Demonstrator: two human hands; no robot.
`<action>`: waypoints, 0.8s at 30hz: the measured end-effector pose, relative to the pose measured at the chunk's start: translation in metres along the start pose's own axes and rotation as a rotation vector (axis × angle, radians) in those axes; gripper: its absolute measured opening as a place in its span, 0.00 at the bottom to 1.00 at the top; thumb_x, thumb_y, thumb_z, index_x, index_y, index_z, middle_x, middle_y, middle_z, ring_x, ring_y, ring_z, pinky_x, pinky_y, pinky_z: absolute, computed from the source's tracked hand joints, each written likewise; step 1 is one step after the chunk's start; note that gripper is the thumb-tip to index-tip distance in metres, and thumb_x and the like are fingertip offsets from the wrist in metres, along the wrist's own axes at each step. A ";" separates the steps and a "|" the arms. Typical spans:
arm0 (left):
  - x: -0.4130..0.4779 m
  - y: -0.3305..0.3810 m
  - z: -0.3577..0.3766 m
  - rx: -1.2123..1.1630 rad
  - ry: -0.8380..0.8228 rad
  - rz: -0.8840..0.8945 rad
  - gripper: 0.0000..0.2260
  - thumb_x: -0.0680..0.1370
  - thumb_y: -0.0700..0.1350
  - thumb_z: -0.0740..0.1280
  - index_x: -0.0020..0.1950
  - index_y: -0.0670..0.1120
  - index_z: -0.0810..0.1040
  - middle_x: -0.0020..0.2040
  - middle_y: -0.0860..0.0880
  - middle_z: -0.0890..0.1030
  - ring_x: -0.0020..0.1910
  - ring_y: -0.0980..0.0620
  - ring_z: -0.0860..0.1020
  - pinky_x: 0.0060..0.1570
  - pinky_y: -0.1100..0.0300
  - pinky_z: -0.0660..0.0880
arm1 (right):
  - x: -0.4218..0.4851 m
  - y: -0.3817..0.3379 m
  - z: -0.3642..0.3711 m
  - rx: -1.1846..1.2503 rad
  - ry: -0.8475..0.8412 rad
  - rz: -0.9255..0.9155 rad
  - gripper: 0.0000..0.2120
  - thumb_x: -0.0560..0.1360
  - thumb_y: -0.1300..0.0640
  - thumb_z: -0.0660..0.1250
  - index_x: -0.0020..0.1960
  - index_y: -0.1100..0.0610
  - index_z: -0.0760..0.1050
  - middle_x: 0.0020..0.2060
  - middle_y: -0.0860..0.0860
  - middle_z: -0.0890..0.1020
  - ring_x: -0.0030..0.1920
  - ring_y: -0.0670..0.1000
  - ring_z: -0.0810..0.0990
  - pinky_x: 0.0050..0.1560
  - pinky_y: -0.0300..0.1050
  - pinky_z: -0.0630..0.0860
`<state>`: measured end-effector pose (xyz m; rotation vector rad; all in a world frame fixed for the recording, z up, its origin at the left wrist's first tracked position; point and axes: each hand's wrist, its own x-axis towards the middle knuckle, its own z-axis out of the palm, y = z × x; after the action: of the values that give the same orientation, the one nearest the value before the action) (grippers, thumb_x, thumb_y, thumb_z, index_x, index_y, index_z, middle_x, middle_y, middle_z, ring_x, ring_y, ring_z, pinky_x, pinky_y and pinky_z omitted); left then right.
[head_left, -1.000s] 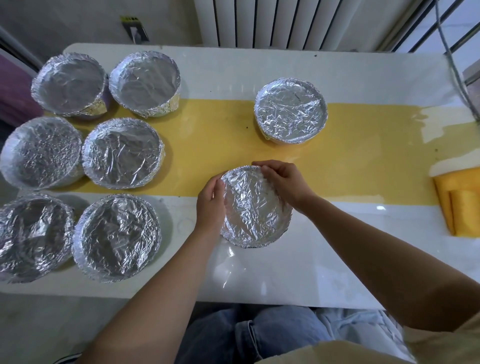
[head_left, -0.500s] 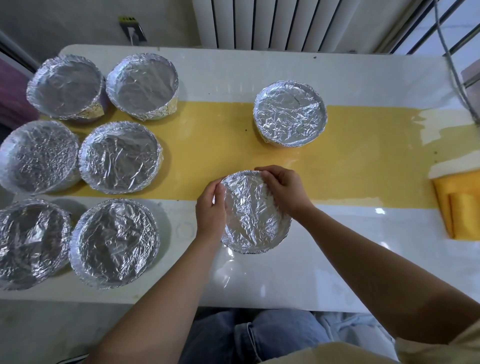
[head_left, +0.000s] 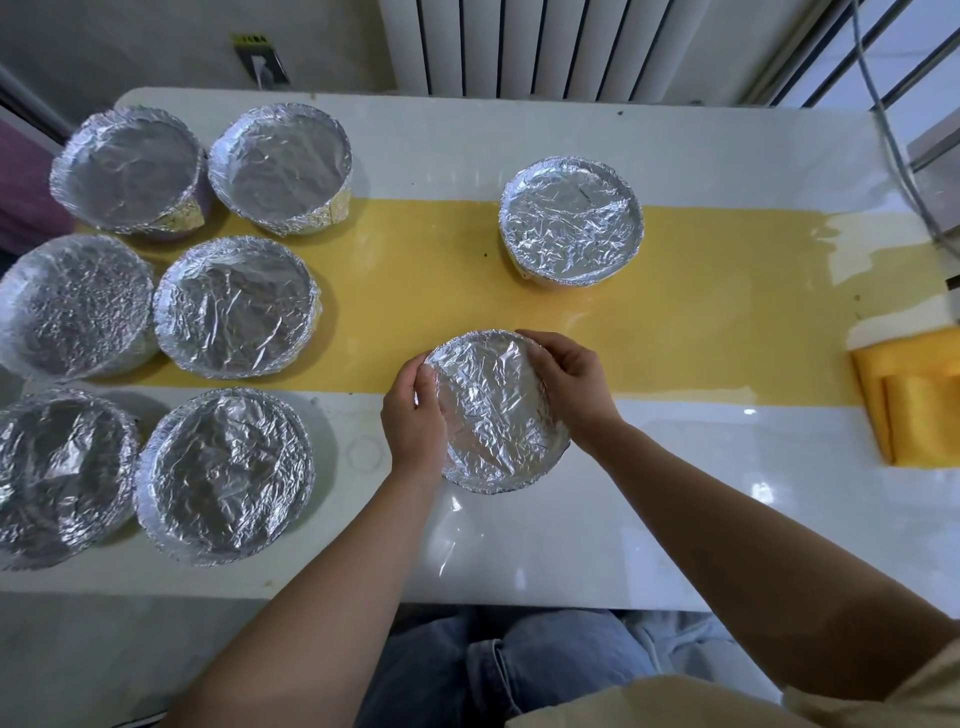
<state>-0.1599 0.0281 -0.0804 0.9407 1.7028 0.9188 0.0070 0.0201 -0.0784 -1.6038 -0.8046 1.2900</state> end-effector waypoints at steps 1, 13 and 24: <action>0.001 0.000 0.000 0.001 0.008 0.003 0.13 0.83 0.47 0.59 0.61 0.44 0.79 0.52 0.35 0.78 0.44 0.37 0.76 0.52 0.39 0.77 | 0.000 -0.001 0.000 0.018 -0.020 0.016 0.11 0.80 0.60 0.64 0.59 0.59 0.80 0.53 0.54 0.84 0.54 0.52 0.82 0.59 0.53 0.78; -0.018 -0.005 0.000 -0.114 0.180 -0.113 0.13 0.83 0.42 0.52 0.63 0.44 0.72 0.36 0.51 0.70 0.32 0.54 0.68 0.38 0.62 0.71 | -0.041 0.015 -0.018 -0.083 0.058 0.045 0.23 0.76 0.43 0.60 0.67 0.52 0.76 0.60 0.47 0.81 0.63 0.47 0.77 0.67 0.53 0.72; -0.029 -0.003 0.007 -0.206 0.243 -0.243 0.04 0.82 0.42 0.51 0.54 0.48 0.64 0.41 0.50 0.67 0.41 0.48 0.66 0.42 0.54 0.65 | -0.037 0.008 0.006 -0.052 0.154 0.015 0.13 0.82 0.59 0.57 0.54 0.49 0.80 0.47 0.48 0.85 0.49 0.49 0.81 0.54 0.49 0.78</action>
<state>-0.1460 0.0019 -0.0743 0.4888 1.8356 1.0527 -0.0079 -0.0141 -0.0719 -1.7303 -0.7365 1.1487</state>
